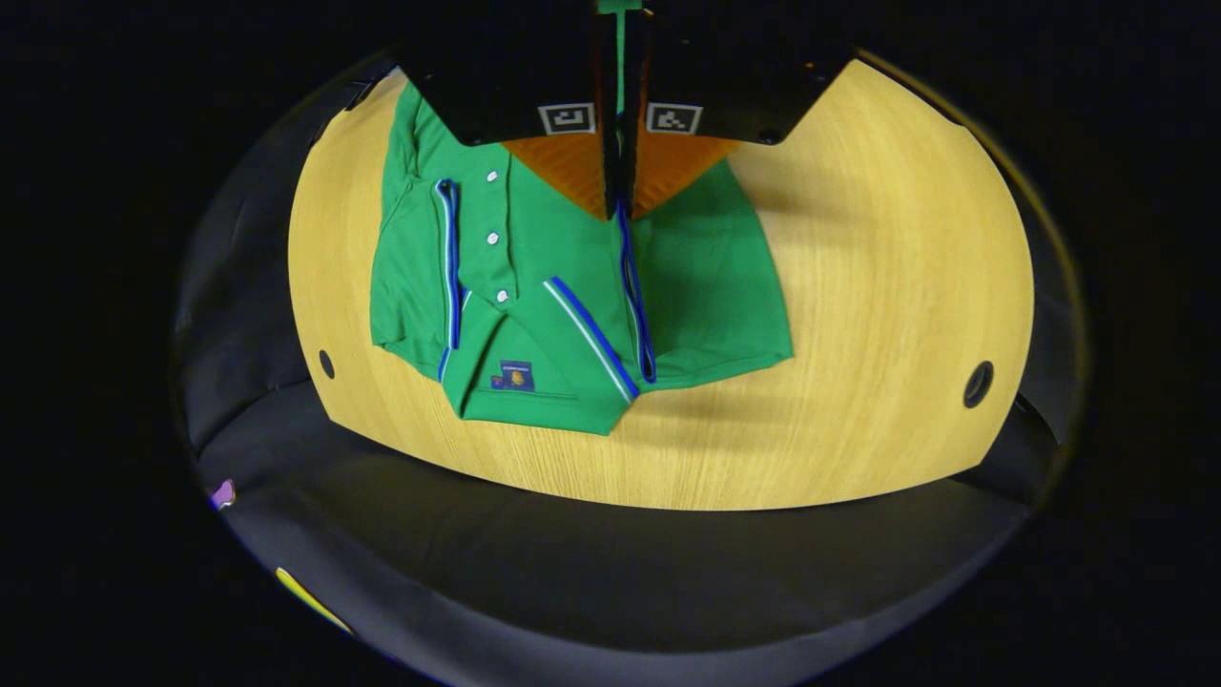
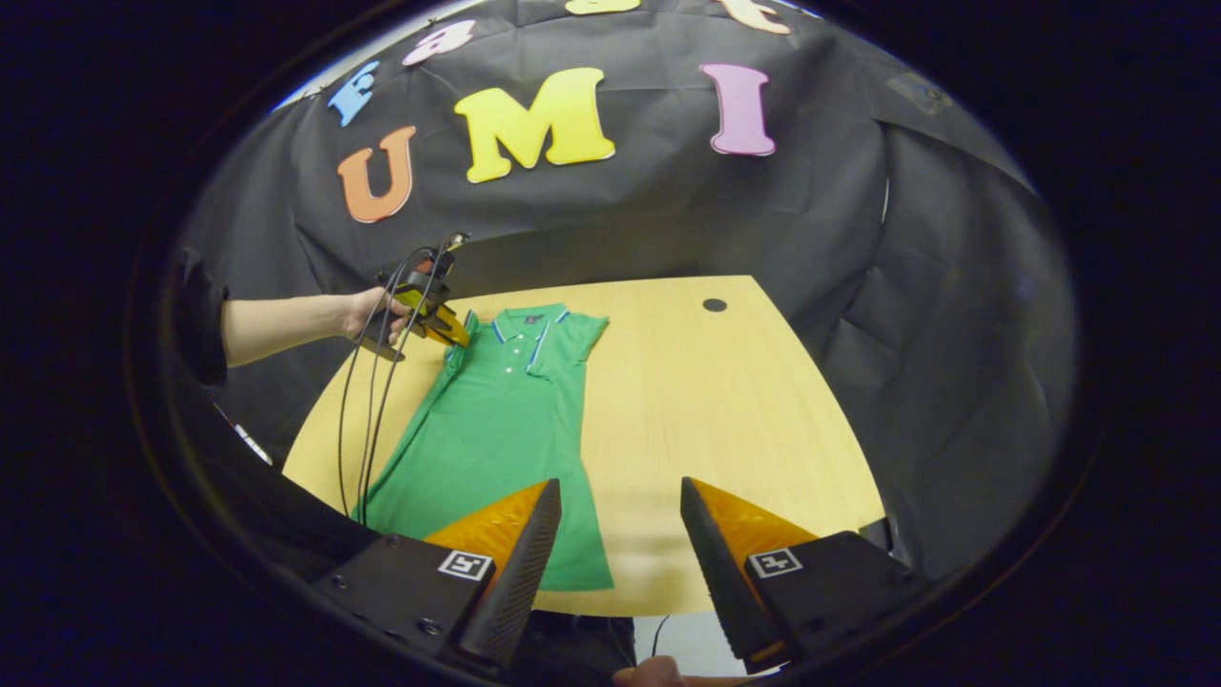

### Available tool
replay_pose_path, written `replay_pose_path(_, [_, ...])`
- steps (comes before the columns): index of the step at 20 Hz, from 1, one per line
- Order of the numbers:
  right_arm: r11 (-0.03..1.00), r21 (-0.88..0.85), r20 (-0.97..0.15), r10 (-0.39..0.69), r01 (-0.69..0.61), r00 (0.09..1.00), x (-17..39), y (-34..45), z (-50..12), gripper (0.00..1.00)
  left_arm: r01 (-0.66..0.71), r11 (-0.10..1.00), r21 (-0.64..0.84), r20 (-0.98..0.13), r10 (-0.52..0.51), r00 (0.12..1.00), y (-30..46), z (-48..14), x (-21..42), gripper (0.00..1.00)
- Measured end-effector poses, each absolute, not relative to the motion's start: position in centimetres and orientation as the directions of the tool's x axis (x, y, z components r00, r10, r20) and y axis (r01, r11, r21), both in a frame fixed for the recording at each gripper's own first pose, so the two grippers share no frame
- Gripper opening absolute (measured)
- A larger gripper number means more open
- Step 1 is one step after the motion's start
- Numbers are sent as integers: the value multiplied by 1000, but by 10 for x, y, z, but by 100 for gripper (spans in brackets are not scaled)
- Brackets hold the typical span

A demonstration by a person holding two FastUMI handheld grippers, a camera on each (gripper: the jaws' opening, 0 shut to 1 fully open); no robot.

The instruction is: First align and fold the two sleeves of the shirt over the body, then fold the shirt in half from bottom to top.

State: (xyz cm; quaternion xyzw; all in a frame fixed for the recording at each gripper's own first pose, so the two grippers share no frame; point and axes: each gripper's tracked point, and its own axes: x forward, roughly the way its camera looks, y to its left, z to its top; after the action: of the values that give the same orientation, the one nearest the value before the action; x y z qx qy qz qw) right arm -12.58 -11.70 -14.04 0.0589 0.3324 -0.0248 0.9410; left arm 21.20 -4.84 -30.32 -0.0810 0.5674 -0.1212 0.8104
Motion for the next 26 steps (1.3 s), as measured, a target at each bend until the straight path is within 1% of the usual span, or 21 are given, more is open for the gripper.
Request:
replay_pose_path(2, [990, 102, -632, -13, 100, 775, -126, -119, -142, 82, 109, 960, -259, -903, -281, 325, -54, -307, 212, 13])
replay_pose_path(3, [990, 98, -633, -17, 102, 774, -124, -121, -142, 82, 108, 963, -248, -906, -270, 327, -53, -306, 211, 28])
replay_pose_path(4, [991, 86, -637, -25, 103, 770, -124, -122, -144, 82, 110, 963, -245, -904, -268, 333, -53, -303, 211, 40])
replay_pose_path(6, [994, 53, -644, -39, 95, 764, -119, -123, -146, 77, 106, 967, -233, -898, -256, 358, -48, -292, 209, 80])
replay_pose_path(7, [996, 35, -644, -44, 87, 763, -115, -122, -146, 80, 105, 967, -231, -891, -253, 376, -45, -286, 209, 100])
replay_pose_path(8, [997, 28, -639, -38, 72, 768, -111, -118, -145, 88, 104, 966, -237, -882, -259, 393, -42, -277, 206, 100])
replay_pose_path(12, [999, 37, -629, 24, -1, 777, -94, -96, -143, 88, 105, 963, -250, -841, -269, 469, -23, -240, 181, 100])
replay_pose_path(14, [998, 54, -631, 60, -33, 774, -87, -83, -144, 88, 103, 960, -259, -819, -275, 503, -11, -224, 156, 100])
replay_pose_path(18, [992, 96, -647, 127, -84, 752, -76, -60, -156, 88, 83, 958, -274, -787, -273, 554, 28, -203, 84, 100])
replay_pose_path(22, [990, 89, -681, 144, -114, 718, -79, -50, -180, 88, 98, 965, -245, -761, -254, 597, 63, -209, 1, 100])
replay_pose_path(24, [989, 63, -713, 138, -132, 688, -90, -49, -200, 88, 123, 962, -245, -759, -269, 593, 70, -218, -47, 100])
replay_pose_path(26, [987, 31, -749, 126, -156, 651, -107, -50, -223, 89, 146, 957, -249, -780, -287, 556, 71, -240, -98, 100])
